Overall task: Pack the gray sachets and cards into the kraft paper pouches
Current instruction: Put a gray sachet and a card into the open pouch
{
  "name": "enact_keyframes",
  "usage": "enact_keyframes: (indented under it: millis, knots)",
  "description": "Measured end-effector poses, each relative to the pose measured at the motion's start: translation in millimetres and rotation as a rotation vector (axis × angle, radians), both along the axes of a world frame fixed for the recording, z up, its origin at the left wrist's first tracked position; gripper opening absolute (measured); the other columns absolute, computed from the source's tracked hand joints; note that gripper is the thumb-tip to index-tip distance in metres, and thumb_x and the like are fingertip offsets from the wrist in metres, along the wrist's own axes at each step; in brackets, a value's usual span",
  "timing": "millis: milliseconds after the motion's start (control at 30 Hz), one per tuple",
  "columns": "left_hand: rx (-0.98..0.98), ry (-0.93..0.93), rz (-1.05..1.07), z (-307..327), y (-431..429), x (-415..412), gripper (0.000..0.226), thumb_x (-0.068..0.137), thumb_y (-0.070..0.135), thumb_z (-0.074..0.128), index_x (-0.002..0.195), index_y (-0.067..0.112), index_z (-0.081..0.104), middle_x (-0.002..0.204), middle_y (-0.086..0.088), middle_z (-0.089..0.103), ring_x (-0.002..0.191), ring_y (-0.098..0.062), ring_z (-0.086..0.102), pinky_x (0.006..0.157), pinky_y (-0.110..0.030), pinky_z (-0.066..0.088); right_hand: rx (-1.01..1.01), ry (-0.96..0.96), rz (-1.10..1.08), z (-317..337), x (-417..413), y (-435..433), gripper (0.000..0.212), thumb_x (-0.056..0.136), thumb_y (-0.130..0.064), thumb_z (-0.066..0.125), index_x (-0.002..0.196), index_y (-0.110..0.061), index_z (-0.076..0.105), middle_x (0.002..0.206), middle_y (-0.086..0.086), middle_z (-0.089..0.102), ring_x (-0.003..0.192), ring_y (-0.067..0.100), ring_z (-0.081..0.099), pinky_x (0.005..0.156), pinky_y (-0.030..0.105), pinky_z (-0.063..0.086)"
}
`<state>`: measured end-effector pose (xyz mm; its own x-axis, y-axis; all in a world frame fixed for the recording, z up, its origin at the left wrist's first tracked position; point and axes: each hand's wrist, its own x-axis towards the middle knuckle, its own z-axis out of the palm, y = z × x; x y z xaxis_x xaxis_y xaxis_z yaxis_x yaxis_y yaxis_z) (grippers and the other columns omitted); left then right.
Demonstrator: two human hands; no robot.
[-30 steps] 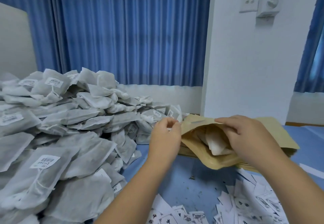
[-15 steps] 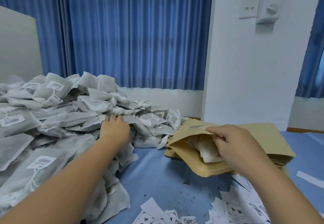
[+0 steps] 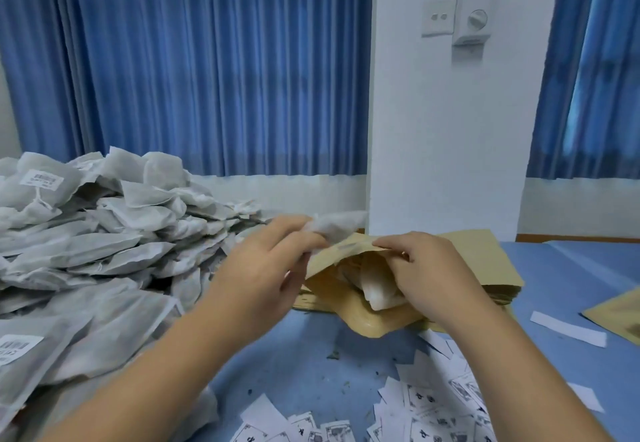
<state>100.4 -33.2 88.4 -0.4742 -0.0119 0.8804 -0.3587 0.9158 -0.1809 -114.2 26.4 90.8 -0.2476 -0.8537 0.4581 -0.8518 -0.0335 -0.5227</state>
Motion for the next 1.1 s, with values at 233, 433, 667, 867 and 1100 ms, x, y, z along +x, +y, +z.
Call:
enact_keyframes:
  millis: [233,433,667,867,1100]
  knots:
    - [-0.229,-0.138,-0.015,-36,12,-27,0.049,0.071,-0.008,0.07,0.106,0.019,0.05,0.105,0.005,0.071,0.087,-0.023,0.061,0.07,-0.037,0.047,-0.01,-0.009,-0.007,-2,-6,-2,0.045,0.089,-0.008,0.047,0.119,-0.037,0.066,0.126,-0.007,0.061,0.108,0.015,0.057,0.09,0.031,0.049]
    - [-0.346,-0.133,0.076,-45,15,-39,0.023,0.084,-0.004,0.054,0.092,0.018,0.054,0.089,0.007,0.07,0.068,-0.018,0.036,0.06,-0.028,0.032,-0.044,-0.108,0.034,-3,-13,-5,0.031,0.094,-0.019,0.051,0.11,-0.037,0.07,0.121,-0.015,0.064,0.108,0.006,0.057,0.089,0.023,0.047]
    - [-0.267,-0.325,0.269,-42,20,-61,0.029,0.067,-0.004,0.051,0.075,0.02,0.065,0.068,0.003,0.055,0.057,-0.018,0.045,0.041,-0.026,0.032,-0.061,-0.096,0.037,-2,-7,-6,0.031,0.092,-0.019,0.052,0.107,-0.038,0.071,0.117,-0.015,0.066,0.099,0.006,0.06,0.084,0.022,0.048]
    - [0.072,-0.516,0.423,-34,12,-86,0.029,0.061,0.014,0.081,0.083,0.019,0.063,0.078,0.003,0.059,0.073,-0.016,0.057,0.043,-0.025,0.037,-0.07,-0.105,0.027,-2,-6,-5,0.035,0.09,-0.016,0.05,0.11,-0.035,0.071,0.121,-0.013,0.065,0.106,0.008,0.058,0.085,0.018,0.043]
    - [0.431,-0.558,0.458,-37,-9,-110,0.022,0.088,0.009,0.054,0.109,0.014,0.058,0.109,-0.005,0.06,0.1,-0.024,0.059,0.079,-0.034,0.05,-0.167,-0.151,0.075,-2,-5,-7,0.034,0.092,-0.013,0.05,0.109,-0.031,0.073,0.112,-0.01,0.068,0.108,0.009,0.057,0.095,0.023,0.044]
